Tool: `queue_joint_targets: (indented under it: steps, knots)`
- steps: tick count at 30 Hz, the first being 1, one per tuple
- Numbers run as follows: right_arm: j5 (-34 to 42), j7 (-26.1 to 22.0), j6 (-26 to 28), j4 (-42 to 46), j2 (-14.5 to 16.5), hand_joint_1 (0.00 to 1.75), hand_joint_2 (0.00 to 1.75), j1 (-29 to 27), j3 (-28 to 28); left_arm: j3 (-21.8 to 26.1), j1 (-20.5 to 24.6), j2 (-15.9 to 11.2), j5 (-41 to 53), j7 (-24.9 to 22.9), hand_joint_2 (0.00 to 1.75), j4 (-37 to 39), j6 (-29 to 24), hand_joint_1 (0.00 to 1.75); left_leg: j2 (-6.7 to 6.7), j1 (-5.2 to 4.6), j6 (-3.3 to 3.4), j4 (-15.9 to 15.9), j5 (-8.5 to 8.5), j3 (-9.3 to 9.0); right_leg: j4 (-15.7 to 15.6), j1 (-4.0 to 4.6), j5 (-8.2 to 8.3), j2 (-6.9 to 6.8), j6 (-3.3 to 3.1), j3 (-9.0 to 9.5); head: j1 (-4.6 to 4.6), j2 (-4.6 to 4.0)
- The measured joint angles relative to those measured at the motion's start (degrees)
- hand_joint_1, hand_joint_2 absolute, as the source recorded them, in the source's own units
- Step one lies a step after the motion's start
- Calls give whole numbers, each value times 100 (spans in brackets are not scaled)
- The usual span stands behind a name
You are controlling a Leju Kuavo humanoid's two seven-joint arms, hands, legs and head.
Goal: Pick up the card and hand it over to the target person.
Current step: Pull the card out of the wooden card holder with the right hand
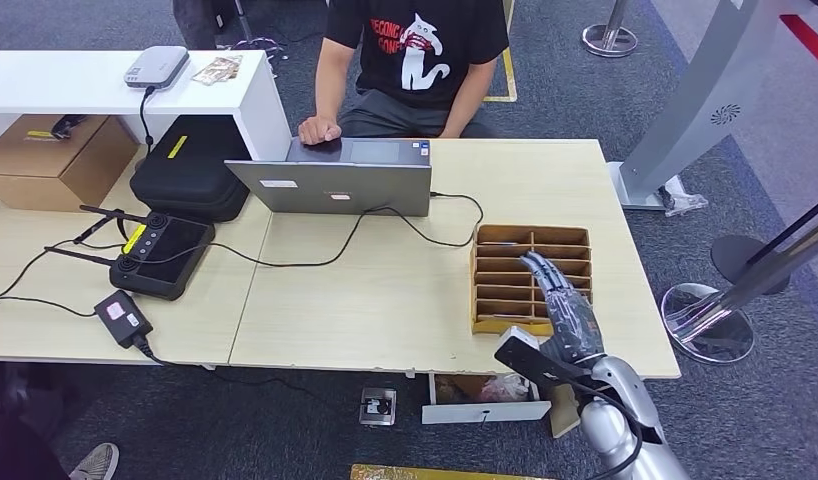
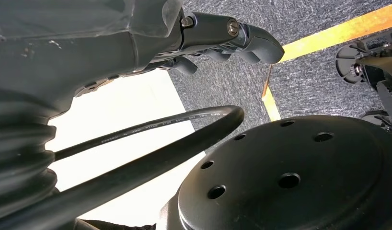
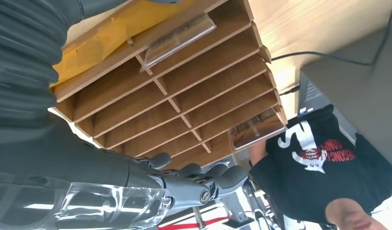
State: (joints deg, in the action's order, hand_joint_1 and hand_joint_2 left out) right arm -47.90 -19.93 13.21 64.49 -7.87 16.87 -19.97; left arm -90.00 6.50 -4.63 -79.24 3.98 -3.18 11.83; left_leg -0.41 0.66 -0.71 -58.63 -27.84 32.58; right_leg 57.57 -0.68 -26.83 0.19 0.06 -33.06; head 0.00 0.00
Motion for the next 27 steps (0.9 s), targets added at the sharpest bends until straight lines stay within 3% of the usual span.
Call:
queue_joint_targets:
  steps: [27]
  knots:
    - [-106, 132, 23, -166, 97, 1, 175, -96, 55, 7, 52, -30, 126, -35, 175, -22, -12, 0, -16, -2, 0, -5, -2, 6, 7, -2, -8, -16, 1, -3, 0, 0]
